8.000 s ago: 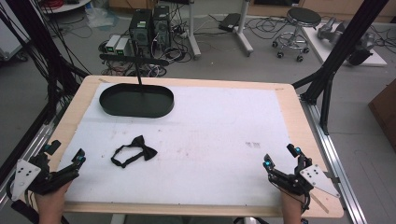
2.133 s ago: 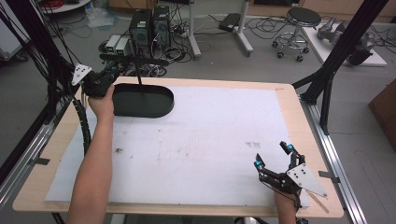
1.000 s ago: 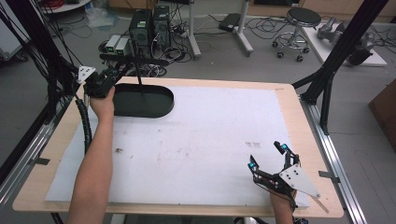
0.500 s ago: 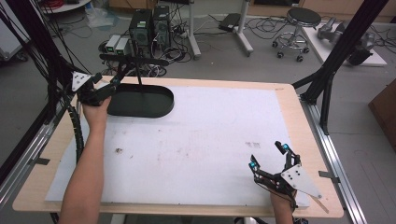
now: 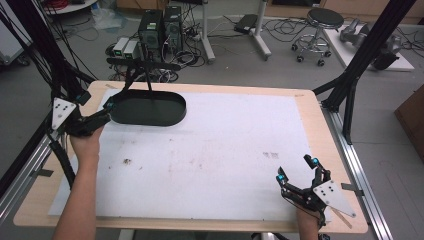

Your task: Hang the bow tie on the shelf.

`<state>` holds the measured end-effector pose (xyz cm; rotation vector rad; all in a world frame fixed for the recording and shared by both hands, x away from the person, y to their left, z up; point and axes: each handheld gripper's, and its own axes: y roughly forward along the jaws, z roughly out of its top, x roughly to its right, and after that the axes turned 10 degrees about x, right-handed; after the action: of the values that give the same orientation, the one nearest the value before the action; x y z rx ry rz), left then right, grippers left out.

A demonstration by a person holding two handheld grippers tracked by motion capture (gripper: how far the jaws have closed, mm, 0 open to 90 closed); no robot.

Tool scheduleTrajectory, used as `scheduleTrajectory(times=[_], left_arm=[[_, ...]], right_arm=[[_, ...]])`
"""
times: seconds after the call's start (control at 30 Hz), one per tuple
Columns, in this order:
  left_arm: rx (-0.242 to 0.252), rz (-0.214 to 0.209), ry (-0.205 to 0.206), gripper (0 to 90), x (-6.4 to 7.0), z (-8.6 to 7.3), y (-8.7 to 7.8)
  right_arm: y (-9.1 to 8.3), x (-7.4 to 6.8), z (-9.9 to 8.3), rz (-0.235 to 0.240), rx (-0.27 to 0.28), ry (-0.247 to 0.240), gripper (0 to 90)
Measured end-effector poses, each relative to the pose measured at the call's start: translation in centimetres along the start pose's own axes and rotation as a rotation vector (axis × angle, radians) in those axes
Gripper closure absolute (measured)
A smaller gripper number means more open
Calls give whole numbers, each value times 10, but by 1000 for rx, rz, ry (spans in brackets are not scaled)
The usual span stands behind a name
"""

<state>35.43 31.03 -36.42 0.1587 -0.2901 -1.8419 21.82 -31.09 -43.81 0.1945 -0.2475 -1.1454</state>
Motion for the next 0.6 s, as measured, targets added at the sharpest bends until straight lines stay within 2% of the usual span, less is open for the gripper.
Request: scheduleTrajectory(times=[0.03,0.07,0.17,0.23,0.37,0.4,0.43,0.47,0.5,0.53,0.6], left_arm=[[7,4,6,159,1,1,-7],[7,4,6,159,1,1,-7],[22,15,10,159,3,6,-32],[25,13,11,159,3,8,-39],[37,6,20,159,6,13,-63],[43,-2,25,159,8,14,-75],[43,-2,25,159,8,14,-75],[45,-11,36,159,10,15,-87],[45,-11,36,159,10,15,-87],[47,-13,52,159,11,14,-99],[50,-6,50,159,11,14,-105]], right_arm=[[-1,1,-1,-4,-1,4,104],[-1,2,-1,-11,-5,9,104],[-2,5,-3,-15,-6,13,104],[-2,5,-4,-17,-9,16,104],[-2,5,-5,-20,-20,8,105],[-3,5,-5,-26,-23,15,104],[-3,6,-5,-27,-20,13,104],[-4,7,-5,-32,-20,16,104],[-4,7,-5,-32,-20,16,104],[-5,8,-4,-39,-16,18,104],[-5,9,-5,-46,-22,20,104]])
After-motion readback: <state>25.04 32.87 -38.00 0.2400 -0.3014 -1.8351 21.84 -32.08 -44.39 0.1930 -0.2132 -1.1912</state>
